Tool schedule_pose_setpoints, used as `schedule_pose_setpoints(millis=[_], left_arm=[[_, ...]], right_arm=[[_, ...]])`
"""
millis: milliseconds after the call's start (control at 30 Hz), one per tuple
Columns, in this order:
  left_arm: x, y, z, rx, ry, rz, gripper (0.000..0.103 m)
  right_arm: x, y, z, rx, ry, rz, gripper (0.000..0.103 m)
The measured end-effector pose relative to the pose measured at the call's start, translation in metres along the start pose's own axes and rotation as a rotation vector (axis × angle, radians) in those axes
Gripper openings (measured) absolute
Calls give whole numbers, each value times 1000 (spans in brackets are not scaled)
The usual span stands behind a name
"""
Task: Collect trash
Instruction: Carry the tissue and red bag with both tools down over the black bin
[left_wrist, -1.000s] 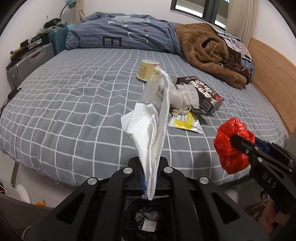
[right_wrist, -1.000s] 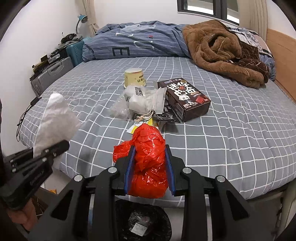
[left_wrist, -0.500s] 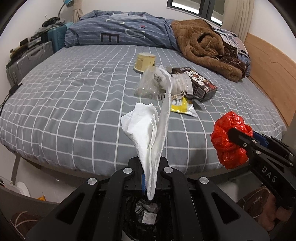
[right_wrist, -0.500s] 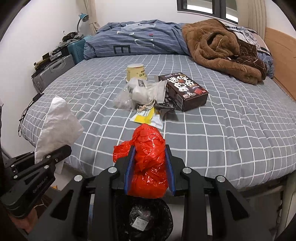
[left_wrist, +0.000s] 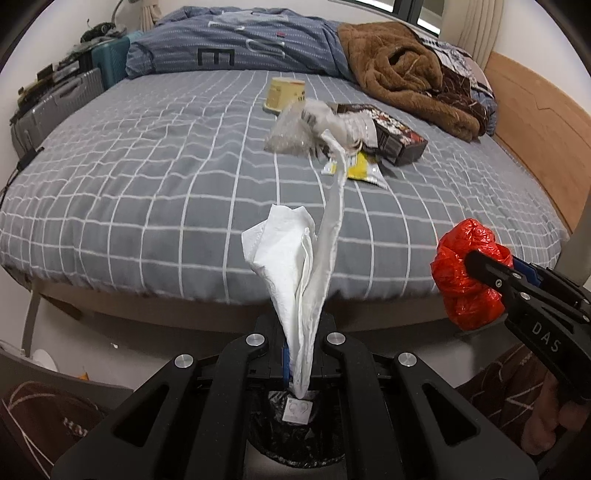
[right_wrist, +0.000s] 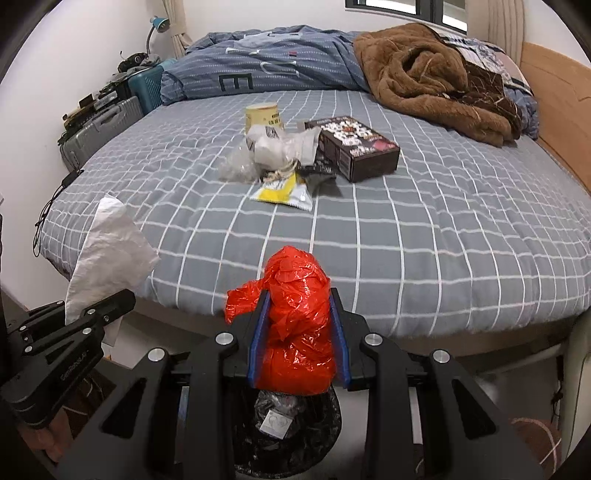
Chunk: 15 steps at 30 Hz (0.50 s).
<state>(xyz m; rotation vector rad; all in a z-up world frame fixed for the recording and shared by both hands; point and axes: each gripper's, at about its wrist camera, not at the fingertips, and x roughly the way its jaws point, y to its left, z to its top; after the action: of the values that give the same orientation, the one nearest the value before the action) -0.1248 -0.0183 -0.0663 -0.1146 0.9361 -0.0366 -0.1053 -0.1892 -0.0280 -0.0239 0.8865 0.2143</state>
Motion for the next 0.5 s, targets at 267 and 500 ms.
schedule_pose_setpoints(millis=[267, 500], left_arm=[[8, 3, -24, 3, 36, 8, 3], [23, 12, -44, -13, 96, 20, 3]], right_arm=[[2, 5, -21, -2, 32, 5, 29], [14, 6, -40, 6, 81, 7, 29]])
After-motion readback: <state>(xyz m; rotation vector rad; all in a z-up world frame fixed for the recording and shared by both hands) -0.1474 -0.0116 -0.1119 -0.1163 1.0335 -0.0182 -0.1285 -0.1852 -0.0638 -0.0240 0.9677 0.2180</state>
